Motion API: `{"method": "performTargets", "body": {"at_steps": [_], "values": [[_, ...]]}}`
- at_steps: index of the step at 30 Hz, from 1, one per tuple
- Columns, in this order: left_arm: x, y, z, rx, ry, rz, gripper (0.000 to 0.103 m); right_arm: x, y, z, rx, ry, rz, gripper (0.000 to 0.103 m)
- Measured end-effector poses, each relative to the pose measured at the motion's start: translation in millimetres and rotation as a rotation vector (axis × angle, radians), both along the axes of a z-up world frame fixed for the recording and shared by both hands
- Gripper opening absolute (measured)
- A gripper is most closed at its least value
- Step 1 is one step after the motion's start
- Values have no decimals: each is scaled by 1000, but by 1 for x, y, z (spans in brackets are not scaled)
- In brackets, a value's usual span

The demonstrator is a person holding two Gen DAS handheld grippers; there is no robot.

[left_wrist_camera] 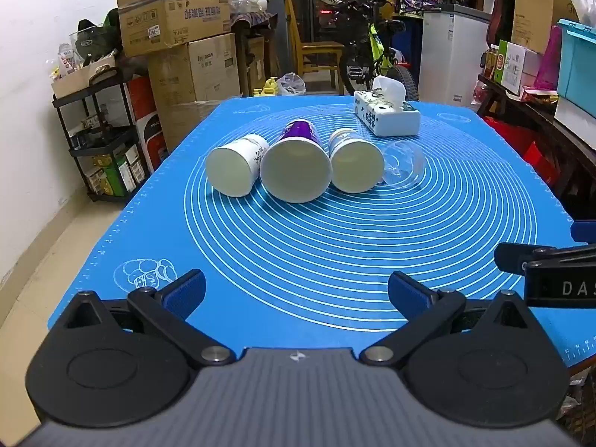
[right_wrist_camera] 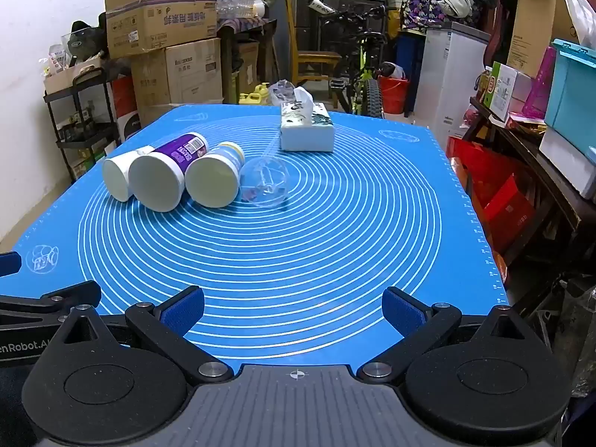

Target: Flip cup upside down

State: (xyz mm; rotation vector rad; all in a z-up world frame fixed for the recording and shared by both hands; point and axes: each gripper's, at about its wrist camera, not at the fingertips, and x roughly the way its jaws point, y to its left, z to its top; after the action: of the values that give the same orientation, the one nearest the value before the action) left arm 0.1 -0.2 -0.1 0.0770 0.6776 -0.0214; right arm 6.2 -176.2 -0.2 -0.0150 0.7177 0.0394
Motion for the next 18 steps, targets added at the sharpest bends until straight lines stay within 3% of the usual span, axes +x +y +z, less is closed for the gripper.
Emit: {"method": "performTargets", "body": {"at_steps": [18], "values": [[2,0,-1,5,-3,-8,103,0,-1,0,1,3,0,101]]}}
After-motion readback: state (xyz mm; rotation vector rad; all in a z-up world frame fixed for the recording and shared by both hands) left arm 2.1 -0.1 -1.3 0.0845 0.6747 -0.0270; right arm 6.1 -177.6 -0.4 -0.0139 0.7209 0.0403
